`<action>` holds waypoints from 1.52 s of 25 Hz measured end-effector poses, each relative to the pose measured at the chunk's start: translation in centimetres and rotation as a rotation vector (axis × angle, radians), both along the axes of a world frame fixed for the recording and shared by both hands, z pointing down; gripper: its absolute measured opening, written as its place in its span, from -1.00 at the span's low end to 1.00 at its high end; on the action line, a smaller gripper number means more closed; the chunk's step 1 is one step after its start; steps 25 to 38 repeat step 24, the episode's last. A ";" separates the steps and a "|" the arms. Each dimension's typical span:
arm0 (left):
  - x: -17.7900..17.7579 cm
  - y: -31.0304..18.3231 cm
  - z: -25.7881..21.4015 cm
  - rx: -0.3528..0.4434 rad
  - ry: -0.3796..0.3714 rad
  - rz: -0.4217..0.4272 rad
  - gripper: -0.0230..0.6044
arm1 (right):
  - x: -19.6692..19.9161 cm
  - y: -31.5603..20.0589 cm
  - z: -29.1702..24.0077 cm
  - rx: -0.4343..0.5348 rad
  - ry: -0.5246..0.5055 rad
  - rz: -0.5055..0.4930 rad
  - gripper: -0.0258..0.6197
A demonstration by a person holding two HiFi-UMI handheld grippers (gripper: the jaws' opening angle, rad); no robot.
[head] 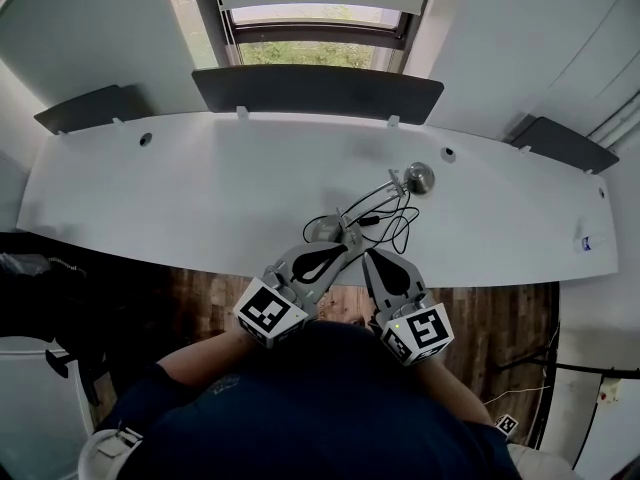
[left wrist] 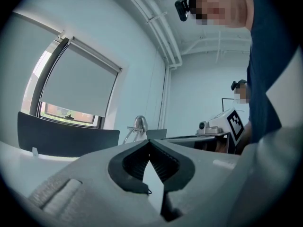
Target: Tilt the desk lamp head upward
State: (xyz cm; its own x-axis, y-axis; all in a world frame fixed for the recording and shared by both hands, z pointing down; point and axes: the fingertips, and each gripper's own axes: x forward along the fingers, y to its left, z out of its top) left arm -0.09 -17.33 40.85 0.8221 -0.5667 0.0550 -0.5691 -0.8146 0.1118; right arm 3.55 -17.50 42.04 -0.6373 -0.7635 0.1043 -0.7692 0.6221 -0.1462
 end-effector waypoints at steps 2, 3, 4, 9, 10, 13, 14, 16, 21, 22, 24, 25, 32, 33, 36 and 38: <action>-0.1 0.2 -0.1 0.000 0.000 -0.003 -0.91 | 0.0 0.2 -0.2 0.001 -0.005 0.001 -0.89; -0.1 0.3 -0.2 0.003 0.001 -0.003 -0.91 | 0.0 0.2 -0.3 0.002 -0.005 0.004 -0.89; -0.1 0.2 -0.3 0.007 0.002 -0.004 -0.91 | 0.1 0.2 -0.4 0.005 -0.003 0.005 -0.89; -0.2 0.1 -0.6 0.019 -0.002 -0.009 -0.91 | -0.1 0.2 -0.6 0.013 0.001 -0.004 -0.89; -0.2 0.1 -0.7 0.018 -0.001 -0.010 -0.91 | -0.1 0.2 -0.6 0.012 0.001 -0.005 -0.89; -0.3 0.1 -0.8 0.016 0.005 -0.012 -0.91 | -0.2 0.2 -0.5 0.009 0.009 -0.011 -0.89; -0.3 0.1 -0.8 0.016 0.005 -0.013 -0.91 | -0.3 0.2 -0.5 0.010 0.010 -0.013 -0.89; -0.3 0.0 -0.8 0.014 0.008 -0.017 -0.91 | -0.4 0.1 -0.5 0.010 0.002 -0.012 -0.89; -0.5 -0.3 -0.6 0.010 0.008 -0.018 -0.91 | -0.5 -0.1 -0.5 0.026 0.013 -0.024 -0.89; -0.6 -0.3 -0.6 0.011 0.008 -0.020 -0.91 | -0.6 -0.2 -0.5 0.028 0.012 -0.024 -0.89; -0.8 -0.5 -0.5 0.014 0.006 -0.023 -0.91 | -0.7 -0.3 -0.5 0.030 0.010 -0.023 -0.89; -0.8 -0.5 -0.5 0.014 0.006 -0.023 -0.91 | -0.7 -0.3 -0.5 0.030 0.010 -0.023 -0.89; -0.8 -0.5 -0.5 0.014 0.006 -0.023 -0.91 | -0.7 -0.3 -0.5 0.030 0.010 -0.023 -0.89; -0.8 -0.5 -0.5 0.014 0.006 -0.023 -0.91 | -0.7 -0.3 -0.5 0.030 0.010 -0.023 -0.89; -0.8 -0.5 -0.5 0.014 0.006 -0.023 -0.91 | -0.7 -0.3 -0.5 0.030 0.010 -0.023 -0.89; -0.8 -0.5 -0.5 0.014 0.006 -0.023 -0.91 | -0.7 -0.3 -0.5 0.030 0.010 -0.023 -0.89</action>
